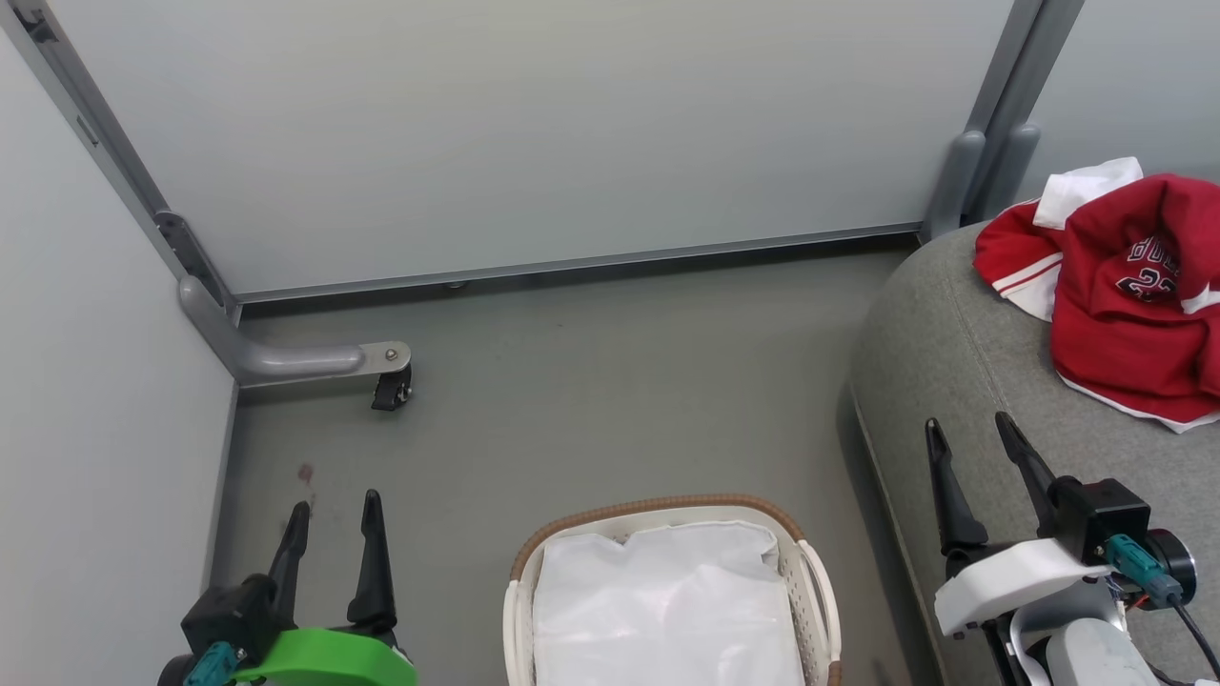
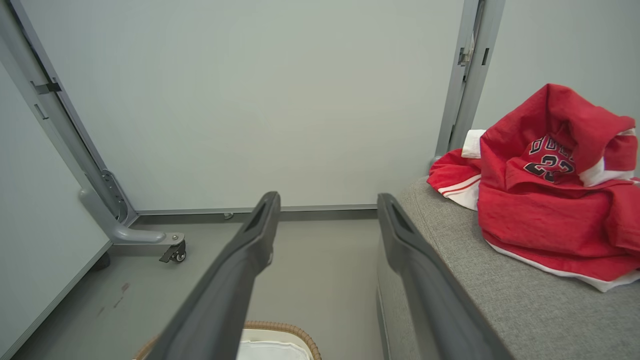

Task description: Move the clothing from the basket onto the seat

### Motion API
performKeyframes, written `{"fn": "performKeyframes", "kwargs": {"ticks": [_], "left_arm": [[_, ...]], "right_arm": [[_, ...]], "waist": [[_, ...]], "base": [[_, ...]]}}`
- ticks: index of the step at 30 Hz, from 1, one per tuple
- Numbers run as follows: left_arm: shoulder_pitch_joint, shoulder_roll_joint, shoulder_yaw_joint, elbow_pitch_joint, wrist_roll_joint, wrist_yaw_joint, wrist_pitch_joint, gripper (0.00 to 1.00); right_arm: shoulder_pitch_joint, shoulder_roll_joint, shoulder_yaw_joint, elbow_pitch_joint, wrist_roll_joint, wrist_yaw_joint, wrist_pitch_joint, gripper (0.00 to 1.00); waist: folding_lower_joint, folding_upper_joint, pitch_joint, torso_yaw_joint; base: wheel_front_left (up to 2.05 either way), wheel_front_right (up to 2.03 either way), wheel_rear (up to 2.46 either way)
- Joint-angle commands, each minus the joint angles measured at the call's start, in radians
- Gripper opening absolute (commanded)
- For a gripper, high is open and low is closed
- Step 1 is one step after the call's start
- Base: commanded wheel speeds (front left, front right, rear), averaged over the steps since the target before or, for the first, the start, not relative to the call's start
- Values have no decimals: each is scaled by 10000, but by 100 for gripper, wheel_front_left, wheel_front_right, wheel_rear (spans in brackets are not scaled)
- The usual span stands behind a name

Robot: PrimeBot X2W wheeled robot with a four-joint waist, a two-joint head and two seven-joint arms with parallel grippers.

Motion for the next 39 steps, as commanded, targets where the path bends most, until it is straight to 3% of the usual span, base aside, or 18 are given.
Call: {"fn": "performKeyframes", "kwargs": {"ticks": [1,2,5,39], "left_arm": [[-6,8,23,48,-101,16,-3,100],[3,-2,-4,73,-48,0,3,0],[25,-13,-12,308,-126,-2,31,0],[-489,-3,788,28,-5231,-133,1542,0]], "right_arm": [[52,-40,-32,-43,28,-13,-25,100],[4,8,-5,31,5,0,0,0],[78,63,-13,287,88,0,52,0],[-16,19,-333,80,6020,-3,1547,0]], "waist": [[1,0,3,-1],[1,0,3,-2],[1,0,2,-3],[1,0,-44,-54]], "base": [[0,0,0],[0,0,0],[0,0,0],[0,0,0]]}}
